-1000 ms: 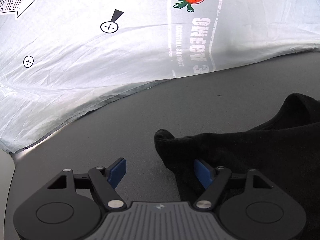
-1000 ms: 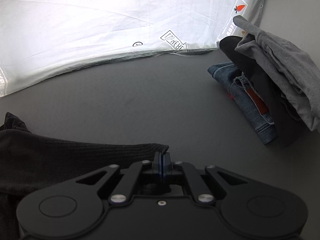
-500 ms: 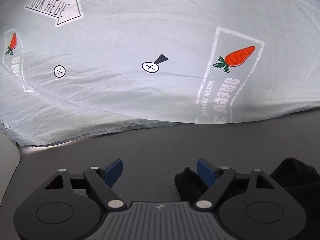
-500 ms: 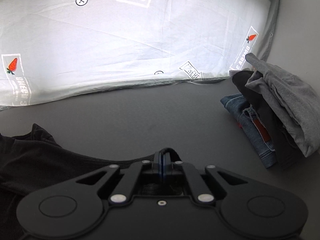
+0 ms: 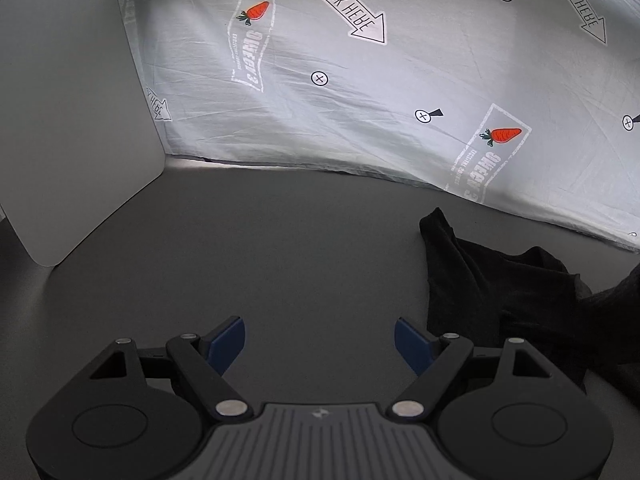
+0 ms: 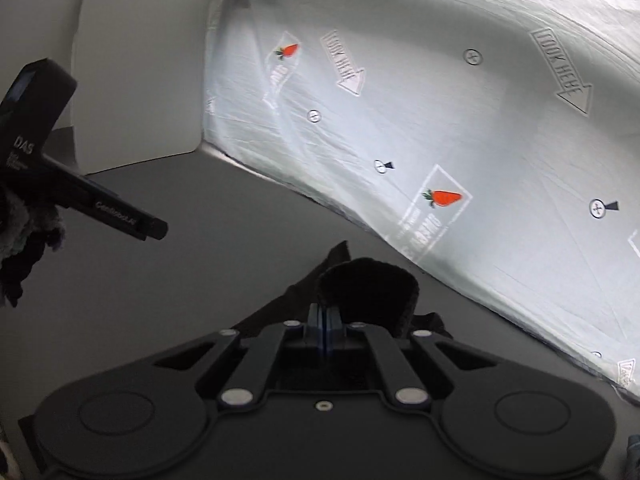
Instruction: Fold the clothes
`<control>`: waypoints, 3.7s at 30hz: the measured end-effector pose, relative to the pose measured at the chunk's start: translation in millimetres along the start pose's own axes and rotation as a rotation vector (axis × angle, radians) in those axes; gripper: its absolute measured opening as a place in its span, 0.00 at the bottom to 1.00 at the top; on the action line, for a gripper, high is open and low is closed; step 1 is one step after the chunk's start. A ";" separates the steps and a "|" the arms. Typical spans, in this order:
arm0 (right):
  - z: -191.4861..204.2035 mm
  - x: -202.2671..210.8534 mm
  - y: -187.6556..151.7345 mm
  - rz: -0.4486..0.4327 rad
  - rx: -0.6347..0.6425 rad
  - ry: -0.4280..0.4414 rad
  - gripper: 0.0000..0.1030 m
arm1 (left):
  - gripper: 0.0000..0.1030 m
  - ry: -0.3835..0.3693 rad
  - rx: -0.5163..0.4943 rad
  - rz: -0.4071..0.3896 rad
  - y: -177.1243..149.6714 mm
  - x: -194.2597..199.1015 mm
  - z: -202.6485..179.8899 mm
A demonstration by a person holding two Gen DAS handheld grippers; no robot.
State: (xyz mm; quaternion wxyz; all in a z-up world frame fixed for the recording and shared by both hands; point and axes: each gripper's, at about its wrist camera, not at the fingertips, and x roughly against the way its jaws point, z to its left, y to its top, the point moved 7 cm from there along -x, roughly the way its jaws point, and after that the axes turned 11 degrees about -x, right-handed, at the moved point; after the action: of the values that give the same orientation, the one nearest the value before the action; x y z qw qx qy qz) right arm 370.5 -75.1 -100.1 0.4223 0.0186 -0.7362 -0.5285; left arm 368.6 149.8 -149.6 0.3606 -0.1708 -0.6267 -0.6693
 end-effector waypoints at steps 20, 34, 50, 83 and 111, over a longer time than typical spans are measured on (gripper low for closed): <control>150.8 22.6 -125.3 0.347 -0.040 0.178 0.44 | 0.81 -0.110 -0.182 0.146 -107.2 28.2 -33.1; -20.8 78.1 -179.6 0.275 -0.687 -0.288 0.81 | 0.96 -0.353 -0.338 0.085 -81.9 34.1 -162.6; -210.3 157.2 -276.0 0.121 -1.095 -0.662 0.83 | 0.98 -0.361 -0.406 0.101 -67.3 41.8 -274.4; -419.7 127.2 -295.2 0.332 -0.642 -0.795 0.03 | 0.98 -0.235 -0.351 0.269 -45.7 -16.4 -344.8; -324.4 118.3 -243.9 0.023 -0.996 -0.458 0.04 | 0.98 -0.448 -0.176 0.166 -14.7 15.3 -326.2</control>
State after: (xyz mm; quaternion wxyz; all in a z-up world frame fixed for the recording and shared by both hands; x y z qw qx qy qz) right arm 400.3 -485.9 -195.1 0.2148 -0.3072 -0.4701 -0.7991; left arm 420.8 -168.8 -200.7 0.2501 -0.3965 -0.6143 -0.6347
